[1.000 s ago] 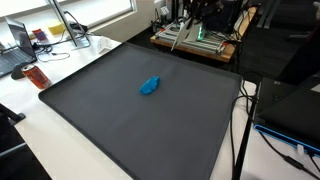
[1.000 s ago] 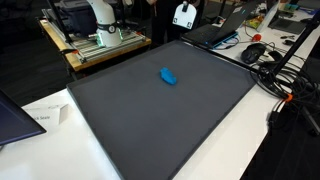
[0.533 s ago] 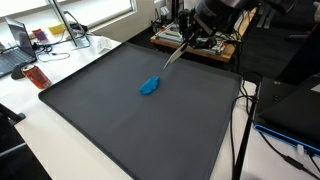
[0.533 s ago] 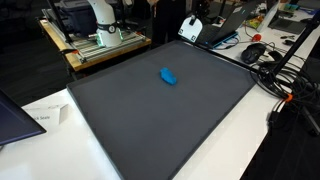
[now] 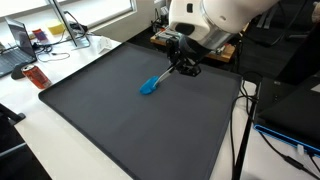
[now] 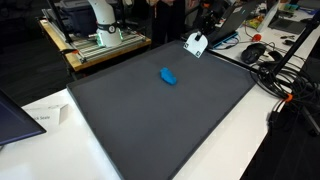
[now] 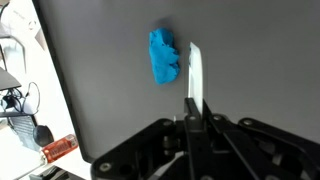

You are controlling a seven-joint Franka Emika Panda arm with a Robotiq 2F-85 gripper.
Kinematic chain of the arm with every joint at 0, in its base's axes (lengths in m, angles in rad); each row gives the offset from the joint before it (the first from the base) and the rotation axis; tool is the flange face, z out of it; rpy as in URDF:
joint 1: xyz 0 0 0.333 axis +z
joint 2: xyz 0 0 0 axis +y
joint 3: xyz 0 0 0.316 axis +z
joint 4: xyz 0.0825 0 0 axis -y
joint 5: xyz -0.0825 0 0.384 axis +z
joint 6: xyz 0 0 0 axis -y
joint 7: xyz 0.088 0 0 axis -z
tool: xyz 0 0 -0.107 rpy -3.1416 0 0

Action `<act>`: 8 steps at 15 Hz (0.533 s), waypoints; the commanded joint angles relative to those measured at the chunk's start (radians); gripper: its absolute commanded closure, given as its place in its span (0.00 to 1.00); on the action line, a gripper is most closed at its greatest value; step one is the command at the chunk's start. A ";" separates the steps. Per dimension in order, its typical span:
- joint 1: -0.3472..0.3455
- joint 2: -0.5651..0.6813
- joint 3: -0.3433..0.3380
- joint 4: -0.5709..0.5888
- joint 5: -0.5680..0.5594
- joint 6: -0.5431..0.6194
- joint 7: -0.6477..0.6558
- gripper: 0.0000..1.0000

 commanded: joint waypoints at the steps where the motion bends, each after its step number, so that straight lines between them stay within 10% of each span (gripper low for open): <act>1: 0.032 0.071 -0.044 0.082 0.022 -0.020 -0.003 0.99; 8: 0.031 0.111 -0.076 0.080 0.037 -0.009 -0.002 0.99</act>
